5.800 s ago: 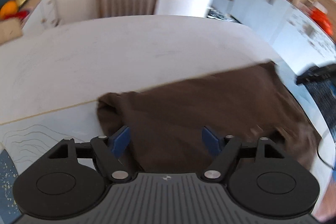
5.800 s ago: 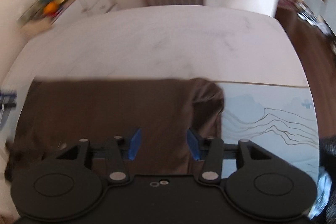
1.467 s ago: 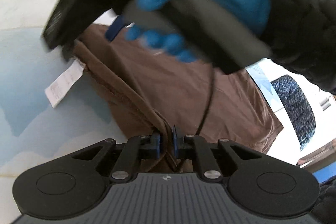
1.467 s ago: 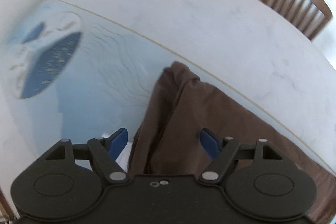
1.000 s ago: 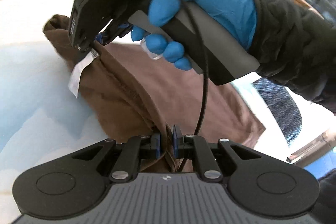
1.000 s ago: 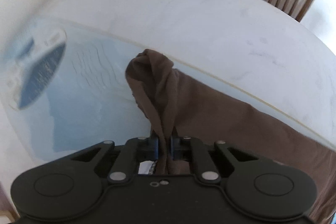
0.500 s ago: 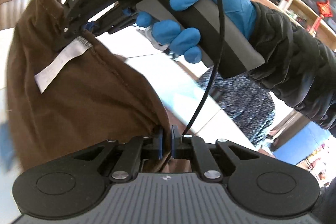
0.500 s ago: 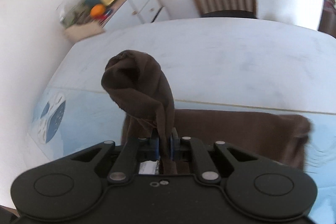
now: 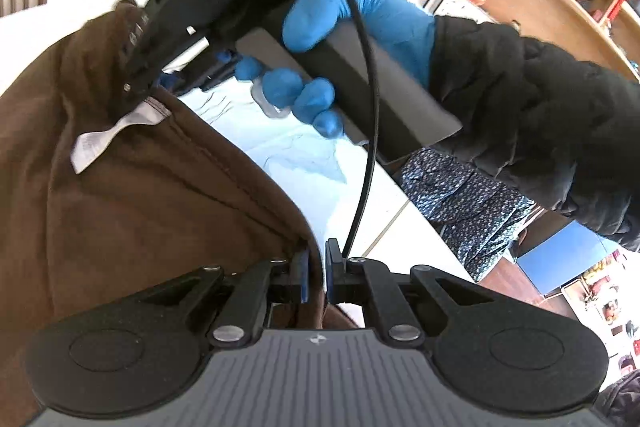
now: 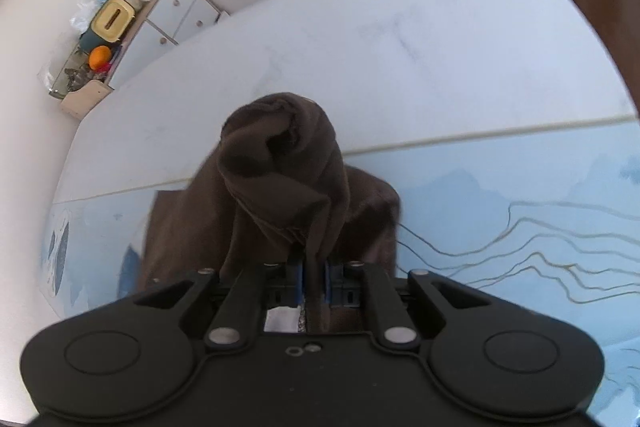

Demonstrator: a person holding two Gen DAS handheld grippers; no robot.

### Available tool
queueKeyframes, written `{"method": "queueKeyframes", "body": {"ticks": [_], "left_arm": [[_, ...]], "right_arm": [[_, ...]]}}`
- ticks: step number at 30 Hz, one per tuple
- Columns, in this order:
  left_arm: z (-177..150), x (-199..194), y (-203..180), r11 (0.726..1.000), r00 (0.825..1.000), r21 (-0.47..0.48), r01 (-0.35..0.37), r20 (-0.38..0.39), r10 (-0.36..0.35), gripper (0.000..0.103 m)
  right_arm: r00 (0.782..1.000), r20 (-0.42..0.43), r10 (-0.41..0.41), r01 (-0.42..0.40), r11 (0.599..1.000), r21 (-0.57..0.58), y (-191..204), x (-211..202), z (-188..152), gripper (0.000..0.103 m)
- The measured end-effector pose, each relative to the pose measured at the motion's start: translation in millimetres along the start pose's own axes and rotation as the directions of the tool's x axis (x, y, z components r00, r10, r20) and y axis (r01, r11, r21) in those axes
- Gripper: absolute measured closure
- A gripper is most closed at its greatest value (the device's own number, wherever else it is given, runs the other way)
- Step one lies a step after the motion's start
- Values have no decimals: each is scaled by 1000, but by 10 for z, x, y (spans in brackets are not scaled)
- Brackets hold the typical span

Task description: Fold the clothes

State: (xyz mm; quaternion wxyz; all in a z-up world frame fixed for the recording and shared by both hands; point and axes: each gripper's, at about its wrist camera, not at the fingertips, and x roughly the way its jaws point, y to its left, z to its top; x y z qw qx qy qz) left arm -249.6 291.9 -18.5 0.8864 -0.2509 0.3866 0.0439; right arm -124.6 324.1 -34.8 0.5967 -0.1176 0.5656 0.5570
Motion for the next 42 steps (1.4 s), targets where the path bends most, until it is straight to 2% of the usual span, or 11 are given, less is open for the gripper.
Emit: {"method": "queueKeyframes", "body": {"ticks": [3,4,5,7,11,19,24,29,33,37,42], "left_arm": [[-2,-80,8,1000,1000,-12,2,-25,-2,77],[-1,-146,17,1000,1000,-20,14,-18,-15,64],[-21,-221,24,999,1000,-31,24,-4,-24,42],[-44,-424,42,998,998,-54,30,51,-27,25],[-42,-764,225,991,991,-122,48,133,-32,23],[281,-1201,1253,960,948,-260,-106,266,177,23],[459,-1049,1730,939,929,-254,-231,230,291,23],[406,-926,1946,936,934,-220,-275,168,314,23],[287,-818,2013,945,948,-185,-270,123,295,23],[195,-788,2003,958,959,-138,-251,102,265,23],[122,-889,1986,966,962,-83,-245,107,253,23]], "right_arm": [[1000,-9,4,-4,1000,4,-66,96,-33,0],[1000,-12,5,-5,1000,6,-88,128,-44,0],[1000,-15,6,-6,1000,7,-110,160,-55,0],[1000,-24,-2,2,1000,1,-102,102,-59,0],[1000,13,-15,16,998,-61,-160,-255,-202,0],[998,68,-6,15,991,-133,112,-900,-850,0],[991,25,-129,131,963,-236,546,-818,-1369,0],[982,2,-189,184,952,-245,789,-744,-1764,0],[968,-2,-251,248,956,-157,630,-620,-1981,0],[978,48,-200,197,978,68,462,-535,-1980,0],[982,74,-171,141,941,307,228,-544,-2044,0]]}}
